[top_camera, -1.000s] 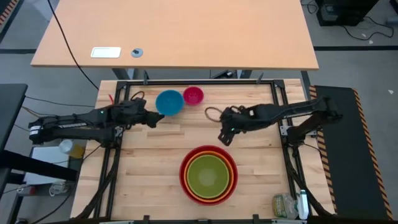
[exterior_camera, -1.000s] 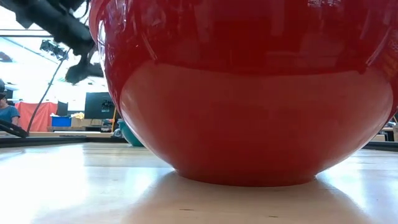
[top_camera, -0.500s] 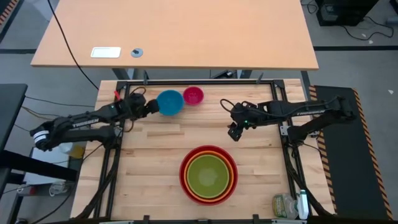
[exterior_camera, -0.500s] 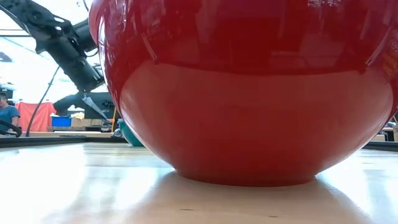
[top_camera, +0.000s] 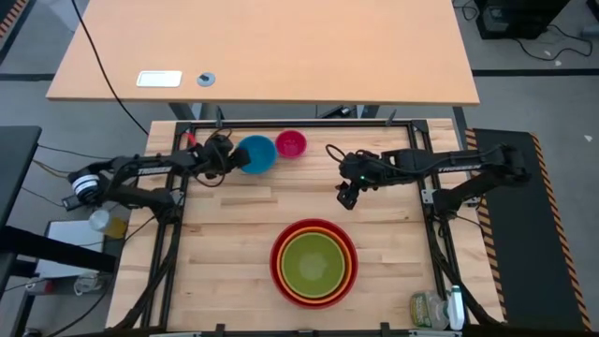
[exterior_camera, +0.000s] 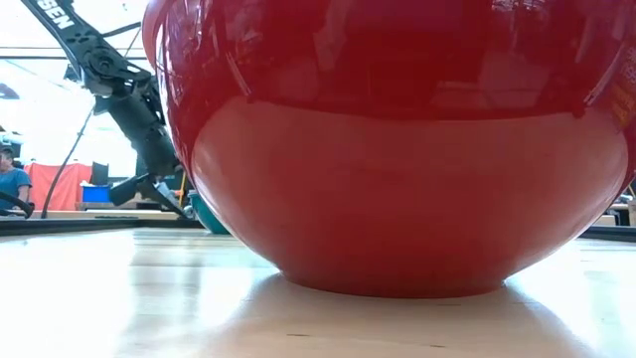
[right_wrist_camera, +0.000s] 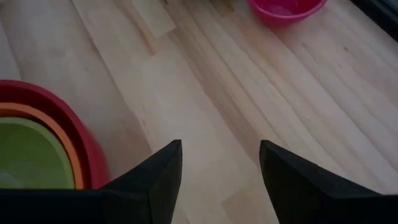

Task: Nest bowls inside each other by size order
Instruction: Stack the blue bowl on top of the green bowl

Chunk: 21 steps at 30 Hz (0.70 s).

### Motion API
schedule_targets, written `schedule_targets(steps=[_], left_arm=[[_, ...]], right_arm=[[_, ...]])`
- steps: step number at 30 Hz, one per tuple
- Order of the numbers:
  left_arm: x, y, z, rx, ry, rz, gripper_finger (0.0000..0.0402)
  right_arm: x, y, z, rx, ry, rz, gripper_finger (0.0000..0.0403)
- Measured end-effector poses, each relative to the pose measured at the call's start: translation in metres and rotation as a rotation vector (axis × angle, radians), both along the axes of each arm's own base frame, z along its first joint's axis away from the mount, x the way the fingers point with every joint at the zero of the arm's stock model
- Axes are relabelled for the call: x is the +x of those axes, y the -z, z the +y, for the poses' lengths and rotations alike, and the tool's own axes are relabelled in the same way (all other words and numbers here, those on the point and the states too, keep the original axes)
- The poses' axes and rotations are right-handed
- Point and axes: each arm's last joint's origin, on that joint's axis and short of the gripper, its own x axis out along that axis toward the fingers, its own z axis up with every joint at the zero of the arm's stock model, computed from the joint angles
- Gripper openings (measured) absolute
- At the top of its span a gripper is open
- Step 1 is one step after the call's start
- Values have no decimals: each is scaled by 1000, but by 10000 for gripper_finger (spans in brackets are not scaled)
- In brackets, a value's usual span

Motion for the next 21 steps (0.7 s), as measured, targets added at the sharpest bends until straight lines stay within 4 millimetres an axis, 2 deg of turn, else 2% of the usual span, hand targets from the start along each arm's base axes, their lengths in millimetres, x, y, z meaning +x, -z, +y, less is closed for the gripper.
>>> schedule_targets(steps=[6, 12, 18, 21], left_arm=[[6, 1, -3, 9, 46, 24, 119], [4, 2, -7, 7, 42, 81, 17], [2, -1, -9, 33, 63, 95, 20], [7, -11, -13, 89, 142, 101, 15]], right_arm=[[0, 0, -1, 3, 4, -1, 219], [0, 0, -1, 4, 4, -4, 219], [0, 0, -1, 22, 12, -8, 219], [0, 0, -3, 39, 26, -6, 219]])
